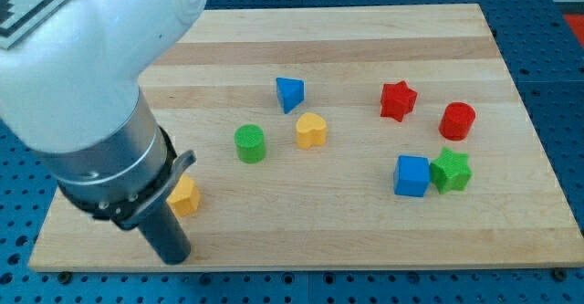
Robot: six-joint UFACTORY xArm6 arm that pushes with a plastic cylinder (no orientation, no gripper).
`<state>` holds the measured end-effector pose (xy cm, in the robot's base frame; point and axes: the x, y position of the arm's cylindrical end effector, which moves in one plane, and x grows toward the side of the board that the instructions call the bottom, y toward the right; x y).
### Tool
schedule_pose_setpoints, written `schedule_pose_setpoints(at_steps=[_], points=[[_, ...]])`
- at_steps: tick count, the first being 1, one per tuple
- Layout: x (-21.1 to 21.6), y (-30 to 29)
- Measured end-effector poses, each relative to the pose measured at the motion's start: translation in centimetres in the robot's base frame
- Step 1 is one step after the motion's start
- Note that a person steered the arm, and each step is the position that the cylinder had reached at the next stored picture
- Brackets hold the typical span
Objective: Keep green circle yellow heart and blue triangle in a horizontal line
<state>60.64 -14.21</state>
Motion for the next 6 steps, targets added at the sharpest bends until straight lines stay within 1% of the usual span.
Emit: schedule_pose_setpoints(at_steps=[1,2,3,4,5,6], points=[[-5.1,-0.9],[-18.5,-1.2],[-21.3,-2.0],[-18.6,-2.3],[-7.4,-2.1],[-4.3,6.3]])
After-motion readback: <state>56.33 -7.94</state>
